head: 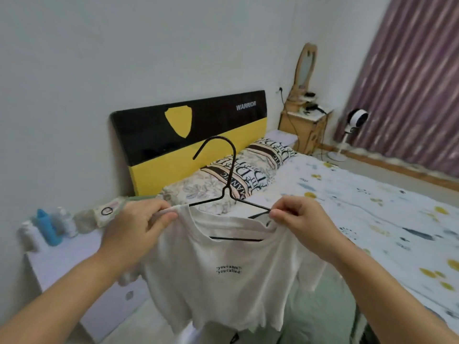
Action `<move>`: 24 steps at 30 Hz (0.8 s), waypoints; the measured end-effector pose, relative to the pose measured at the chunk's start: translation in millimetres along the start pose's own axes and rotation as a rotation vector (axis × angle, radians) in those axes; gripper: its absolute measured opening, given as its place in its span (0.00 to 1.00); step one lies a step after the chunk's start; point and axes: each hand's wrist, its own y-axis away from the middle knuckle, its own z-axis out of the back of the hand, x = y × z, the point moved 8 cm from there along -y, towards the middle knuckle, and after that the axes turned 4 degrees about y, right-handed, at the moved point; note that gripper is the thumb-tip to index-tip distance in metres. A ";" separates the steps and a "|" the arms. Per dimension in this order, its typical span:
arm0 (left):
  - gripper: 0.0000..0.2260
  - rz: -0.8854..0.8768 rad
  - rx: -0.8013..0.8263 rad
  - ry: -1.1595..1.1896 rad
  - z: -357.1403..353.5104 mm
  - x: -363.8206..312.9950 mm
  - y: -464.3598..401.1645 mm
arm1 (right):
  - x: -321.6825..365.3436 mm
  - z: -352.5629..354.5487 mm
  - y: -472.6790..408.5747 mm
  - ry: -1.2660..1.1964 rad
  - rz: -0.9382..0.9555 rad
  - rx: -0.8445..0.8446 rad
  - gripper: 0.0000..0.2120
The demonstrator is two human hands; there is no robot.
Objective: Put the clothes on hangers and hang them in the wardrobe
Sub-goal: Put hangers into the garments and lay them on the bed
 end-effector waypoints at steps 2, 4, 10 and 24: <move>0.12 -0.055 0.054 0.007 -29.7 -13.9 -16.3 | -25.7 27.8 7.6 -0.012 -0.052 -0.050 0.14; 0.20 -0.131 0.083 0.022 -59.2 -30.6 -29.7 | -48.3 49.8 16.6 -0.017 -0.107 -0.077 0.12; 0.22 -0.222 0.119 0.125 -129.1 -72.7 -75.5 | -97.8 114.5 36.1 0.054 -0.231 -0.210 0.08; 0.19 -0.224 0.365 0.294 -298.8 -39.2 -196.7 | -218.3 149.2 5.5 0.277 -0.657 -0.302 0.10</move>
